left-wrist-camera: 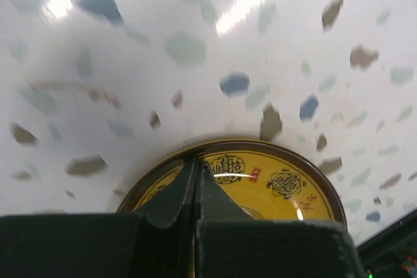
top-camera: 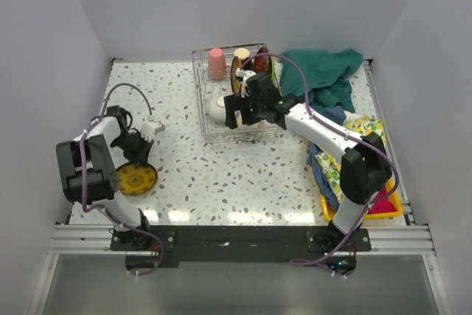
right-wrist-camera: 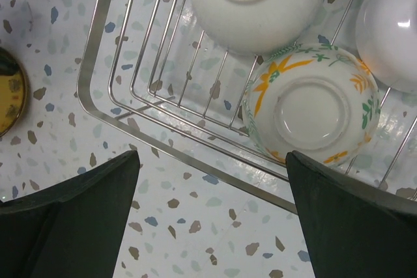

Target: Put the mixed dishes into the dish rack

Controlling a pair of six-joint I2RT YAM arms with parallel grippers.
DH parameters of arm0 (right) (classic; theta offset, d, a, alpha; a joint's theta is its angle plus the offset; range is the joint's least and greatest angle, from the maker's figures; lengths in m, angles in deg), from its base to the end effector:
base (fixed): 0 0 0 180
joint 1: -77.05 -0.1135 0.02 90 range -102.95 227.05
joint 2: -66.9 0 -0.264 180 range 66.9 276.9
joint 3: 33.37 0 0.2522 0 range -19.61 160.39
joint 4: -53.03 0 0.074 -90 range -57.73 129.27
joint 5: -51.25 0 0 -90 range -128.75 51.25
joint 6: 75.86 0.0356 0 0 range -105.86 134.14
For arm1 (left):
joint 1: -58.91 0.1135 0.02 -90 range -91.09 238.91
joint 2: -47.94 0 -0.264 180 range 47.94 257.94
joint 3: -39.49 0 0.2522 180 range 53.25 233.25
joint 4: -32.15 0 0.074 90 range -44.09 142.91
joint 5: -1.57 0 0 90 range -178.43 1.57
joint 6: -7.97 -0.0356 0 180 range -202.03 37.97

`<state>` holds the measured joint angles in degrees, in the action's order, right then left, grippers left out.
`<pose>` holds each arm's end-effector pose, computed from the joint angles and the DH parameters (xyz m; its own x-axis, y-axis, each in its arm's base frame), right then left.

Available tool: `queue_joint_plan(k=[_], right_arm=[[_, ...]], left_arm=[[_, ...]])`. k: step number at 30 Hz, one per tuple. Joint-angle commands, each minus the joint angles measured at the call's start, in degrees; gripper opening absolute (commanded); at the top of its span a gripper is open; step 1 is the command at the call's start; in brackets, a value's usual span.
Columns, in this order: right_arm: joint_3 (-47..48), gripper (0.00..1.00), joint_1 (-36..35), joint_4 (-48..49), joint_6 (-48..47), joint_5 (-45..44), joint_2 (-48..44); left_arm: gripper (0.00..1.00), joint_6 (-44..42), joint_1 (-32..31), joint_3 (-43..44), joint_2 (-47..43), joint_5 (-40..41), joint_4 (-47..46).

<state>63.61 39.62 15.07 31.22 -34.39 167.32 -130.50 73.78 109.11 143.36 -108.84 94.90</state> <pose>0.3173 0.2463 0.2856 -0.6933 -0.1618 -0.7023 -0.4684 0.8418 0.2684 0.2687 0.0585 0.1592 -0.8143 0.5097 -0.2778 0.5695 0.7941 -0.2122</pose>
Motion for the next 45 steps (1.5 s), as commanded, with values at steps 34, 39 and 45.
queue_joint_plan(k=[34,39,45], right_arm=[[-7.28,0.99,0.25,5.93,-5.04,-1.20,-8.05],[-7.90,0.99,0.25,5.84,-5.04,-0.93,-7.70],[-7.37,0.99,0.25,6.54,-5.91,0.29,-6.91]], left_arm=[[0.53,2.32,3.67,13.84,7.68,-0.96,-1.18],[0.51,2.76,3.67,13.58,9.70,-1.13,-2.15],[0.24,2.33,3.67,13.05,11.37,-3.94,0.04]])
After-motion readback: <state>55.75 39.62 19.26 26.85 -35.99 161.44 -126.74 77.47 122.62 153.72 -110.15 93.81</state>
